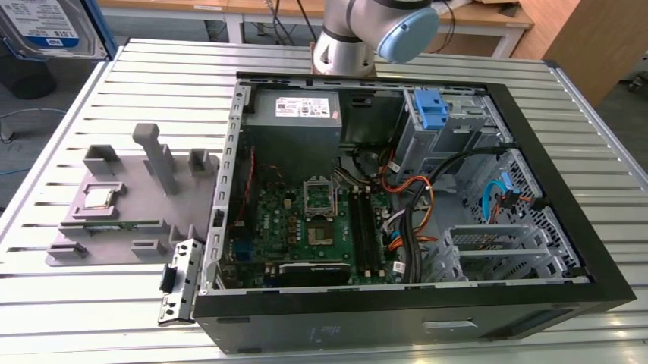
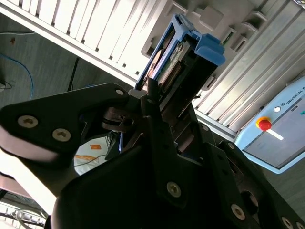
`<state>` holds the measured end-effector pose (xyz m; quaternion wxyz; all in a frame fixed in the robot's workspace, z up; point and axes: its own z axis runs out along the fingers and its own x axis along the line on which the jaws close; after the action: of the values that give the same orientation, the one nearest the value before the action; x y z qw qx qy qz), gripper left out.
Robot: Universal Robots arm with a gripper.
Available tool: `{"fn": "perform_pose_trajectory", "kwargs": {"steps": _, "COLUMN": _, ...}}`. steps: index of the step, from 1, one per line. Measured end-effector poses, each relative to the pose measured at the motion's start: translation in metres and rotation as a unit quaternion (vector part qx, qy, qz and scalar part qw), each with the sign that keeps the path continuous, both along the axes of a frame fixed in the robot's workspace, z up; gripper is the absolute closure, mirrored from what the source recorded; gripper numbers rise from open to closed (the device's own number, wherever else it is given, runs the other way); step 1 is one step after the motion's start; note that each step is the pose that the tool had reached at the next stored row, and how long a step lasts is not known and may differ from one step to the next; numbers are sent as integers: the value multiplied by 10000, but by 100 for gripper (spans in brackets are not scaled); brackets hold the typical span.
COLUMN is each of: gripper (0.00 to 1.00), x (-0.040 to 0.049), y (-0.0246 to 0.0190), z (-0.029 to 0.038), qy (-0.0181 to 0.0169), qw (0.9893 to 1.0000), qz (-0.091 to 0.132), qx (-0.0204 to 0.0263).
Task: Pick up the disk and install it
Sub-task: 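Pick up the disk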
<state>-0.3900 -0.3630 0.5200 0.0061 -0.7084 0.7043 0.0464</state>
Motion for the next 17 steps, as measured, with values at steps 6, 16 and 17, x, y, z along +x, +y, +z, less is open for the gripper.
{"fn": "perform_pose_trajectory", "kwargs": {"steps": 6, "gripper": 65, "x": 0, "y": 0, "z": 1, "qy": 1, "qw": 10000, "qz": 0, "qx": -1}}
{"fn": "perform_pose_trajectory", "kwargs": {"steps": 16, "gripper": 65, "x": 0, "y": 0, "z": 120, "qy": 1, "qw": 10000, "qz": 0, "qx": -1}}
{"fn": "perform_pose_trajectory", "kwargs": {"steps": 17, "gripper": 65, "x": 0, "y": 0, "z": 126, "qy": 1, "qw": 10000, "qz": 0, "qx": -2}}
